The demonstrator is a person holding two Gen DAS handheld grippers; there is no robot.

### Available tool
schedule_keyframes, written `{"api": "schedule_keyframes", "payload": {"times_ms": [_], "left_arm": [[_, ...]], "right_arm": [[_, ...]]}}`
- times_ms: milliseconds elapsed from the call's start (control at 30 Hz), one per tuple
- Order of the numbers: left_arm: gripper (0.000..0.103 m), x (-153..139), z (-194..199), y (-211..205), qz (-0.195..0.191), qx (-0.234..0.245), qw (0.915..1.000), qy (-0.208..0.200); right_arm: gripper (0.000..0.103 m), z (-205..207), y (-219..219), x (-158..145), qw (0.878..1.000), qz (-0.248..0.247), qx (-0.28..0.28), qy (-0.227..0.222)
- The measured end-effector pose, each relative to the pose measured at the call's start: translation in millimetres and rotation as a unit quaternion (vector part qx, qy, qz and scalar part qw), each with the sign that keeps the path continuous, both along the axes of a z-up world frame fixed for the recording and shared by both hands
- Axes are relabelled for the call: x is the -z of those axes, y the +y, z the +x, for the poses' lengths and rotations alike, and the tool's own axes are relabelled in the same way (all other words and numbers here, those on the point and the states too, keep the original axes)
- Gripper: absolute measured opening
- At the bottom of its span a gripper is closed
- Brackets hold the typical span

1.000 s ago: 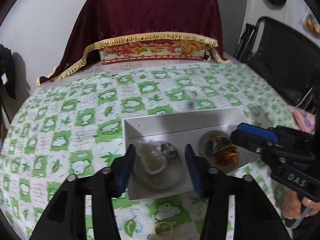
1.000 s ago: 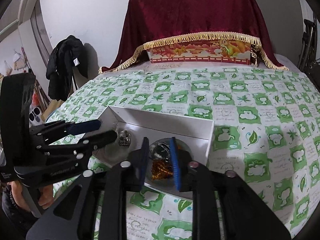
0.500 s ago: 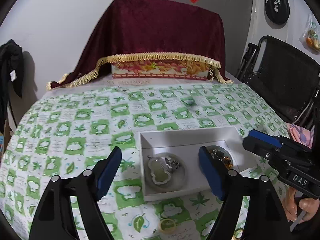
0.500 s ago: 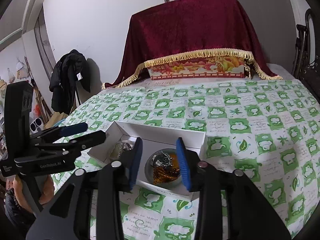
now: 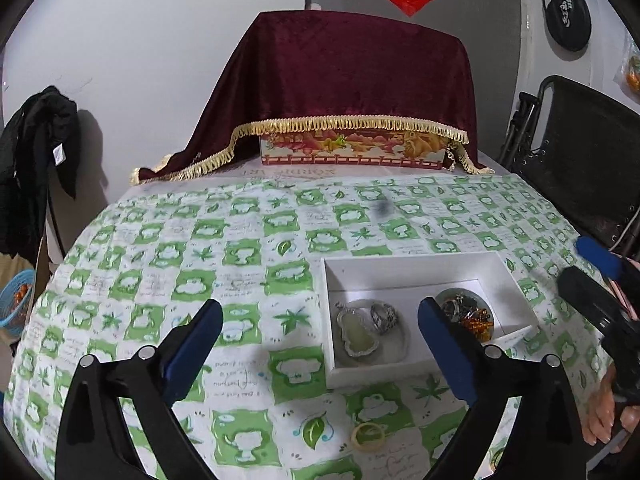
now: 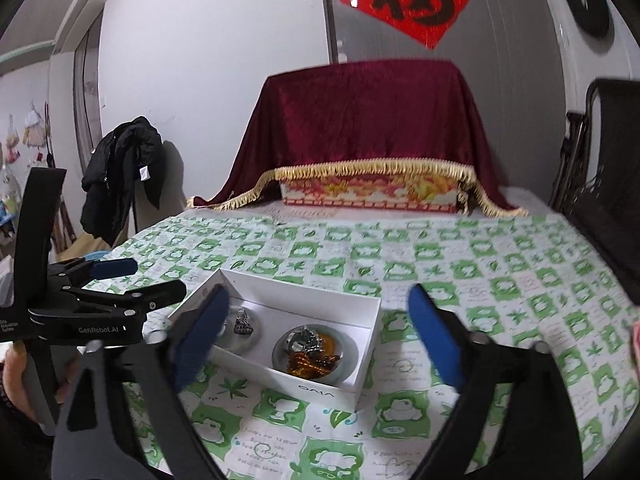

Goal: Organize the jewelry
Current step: 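Withdraw both tools from the box, then move both tools toward the two gold rings on the cloth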

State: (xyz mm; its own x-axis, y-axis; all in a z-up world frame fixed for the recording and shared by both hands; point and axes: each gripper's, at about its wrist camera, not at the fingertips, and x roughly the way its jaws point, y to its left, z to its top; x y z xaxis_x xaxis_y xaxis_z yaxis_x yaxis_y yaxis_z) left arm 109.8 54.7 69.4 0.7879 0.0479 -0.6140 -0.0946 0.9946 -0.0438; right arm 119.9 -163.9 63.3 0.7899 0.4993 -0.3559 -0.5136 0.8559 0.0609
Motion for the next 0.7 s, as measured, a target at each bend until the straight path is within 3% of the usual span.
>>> {"api": "schedule_keyframes", "payload": {"times_ms": [133,267,467,700], "left_arm": [[0.099,5.6,-5.4,-3.5,-0.008,-0.001,1.0000,0.006],[0.099,8.2,-13.8,-12.3,0.009,-0.008,0.9999,0.005],[0.099,7.5,-33.3,-24.1,0.037,-0.015,0.9992,-0.004],[0.099,7.6,-58.9,-36.0,0.064,-0.017,0.9977,-0.015]], "right_arm": [[0.098,-17.0,0.9,-2.7,0.999,-0.009,0.015,-0.048],[0.098,-30.7,2.9,-3.8,0.996,-0.018,0.024,-0.080],[0.098,-35.6,4.6,6.0,0.998,-0.033,0.028,-0.048],[0.098,-51.0,-5.5,14.4,1.000,-0.009,0.009,-0.011]]}}
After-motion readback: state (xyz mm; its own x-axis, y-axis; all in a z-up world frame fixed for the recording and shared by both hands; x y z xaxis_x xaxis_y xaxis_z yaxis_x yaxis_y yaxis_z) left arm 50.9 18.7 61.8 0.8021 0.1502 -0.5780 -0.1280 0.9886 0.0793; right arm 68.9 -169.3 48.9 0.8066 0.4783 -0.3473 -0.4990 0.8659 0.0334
